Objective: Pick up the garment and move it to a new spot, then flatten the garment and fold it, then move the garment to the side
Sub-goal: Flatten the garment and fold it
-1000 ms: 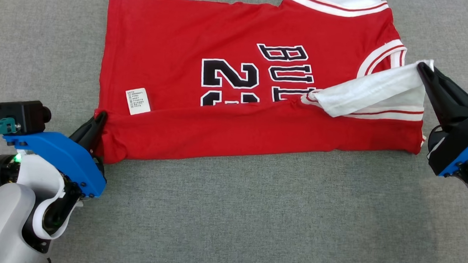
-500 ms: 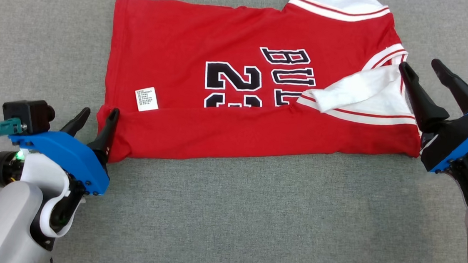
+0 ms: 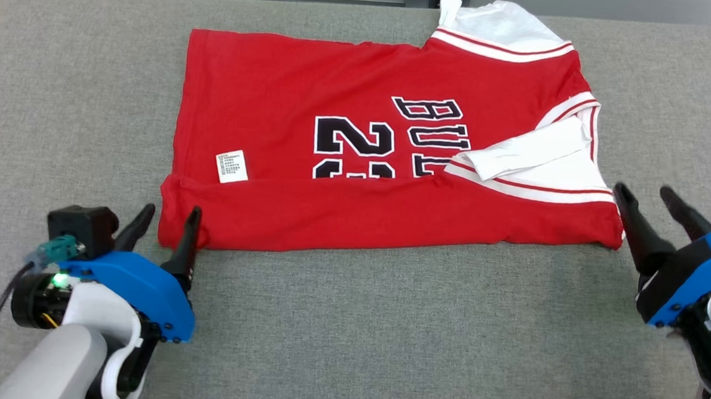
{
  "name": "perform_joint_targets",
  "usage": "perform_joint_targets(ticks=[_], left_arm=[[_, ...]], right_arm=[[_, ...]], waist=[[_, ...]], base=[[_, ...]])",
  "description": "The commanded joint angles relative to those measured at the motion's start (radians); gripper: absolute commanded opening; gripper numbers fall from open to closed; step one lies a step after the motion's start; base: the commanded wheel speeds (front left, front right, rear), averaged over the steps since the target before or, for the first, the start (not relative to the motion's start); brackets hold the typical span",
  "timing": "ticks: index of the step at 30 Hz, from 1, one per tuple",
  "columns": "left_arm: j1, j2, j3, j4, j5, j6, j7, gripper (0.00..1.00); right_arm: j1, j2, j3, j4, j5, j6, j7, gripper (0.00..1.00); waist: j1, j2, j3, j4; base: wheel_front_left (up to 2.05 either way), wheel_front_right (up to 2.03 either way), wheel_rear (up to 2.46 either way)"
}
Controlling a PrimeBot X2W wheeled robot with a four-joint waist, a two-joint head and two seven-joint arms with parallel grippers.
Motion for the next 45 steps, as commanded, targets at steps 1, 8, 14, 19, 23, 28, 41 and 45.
perform_joint_targets(ticks=[1, 8, 14, 19, 23, 28, 41, 45], left_arm=[[0.011, -0.007, -0.009, 0.003, 0.008, 0.01, 0.004, 1.0], [-0.004, -0.018, -0.035, 0.058, 0.037, 0.062, 0.039, 1.0], [-0.003, -0.031, -0.021, 0.09, 0.02, 0.084, 0.033, 1.0], [-0.002, -0.047, 0.0, 0.112, -0.01, 0.078, 0.02, 1.0], [-0.001, -0.057, 0.009, 0.13, -0.037, 0.062, 0.021, 1.0], [0.001, -0.057, 0.007, 0.16, -0.06, 0.044, 0.045, 1.0], [0.027, -0.059, 0.01, 0.161, -0.116, -0.028, 0.048, 0.0], [0.054, -0.024, 0.028, 0.09, -0.124, -0.024, 0.046, 0.0]], right_arm=[[0.022, 0.016, -0.016, 0.009, -0.026, 0.001, 0.007, 1.0], [-0.008, 0.065, -0.066, 0.113, -0.131, 0.001, -0.054, 1.0], [-0.059, 0.085, -0.098, 0.235, -0.172, 0.001, -0.101, 1.0], [-0.093, 0.089, -0.109, 0.322, -0.173, 0.001, -0.107, 1.0], [-0.116, 0.089, -0.106, 0.393, -0.156, 0.001, -0.11, 1.0], [-0.123, 0.093, -0.07, 0.465, -0.146, 0.001, -0.085, 1.0], [-0.082, 0.09, -0.036, 0.385, -0.109, 0.001, -0.08, 0.0], [-0.016, 0.089, -0.052, 0.273, -0.076, 0.001, -0.053, 0.0]], waist=[[0.0002, 0.0, -0.001, -0.002], [0.0002, 0.0, 0.009, -0.012], [0.0002, 0.0, 0.019, -0.014], [0.0002, 0.0, 0.031, -0.009], [0.0002, 0.0, 0.038, -0.006], [0.0002, 0.0, 0.041, 0.001], [0.0002, 0.0, 0.002, -0.005], [0.0002, 0.0, -0.028, -0.002]], base=[[0.0, 0.0, 0.0], [0.0, 0.0, 0.0], [0.0, 0.0, 0.0], [0.0, 0.0, 0.0], [0.0, 0.0, 0.0], [0.0, 0.0, 0.0], [0.0, 0.0, 0.0], [0.0, 0.0, 0.0]])
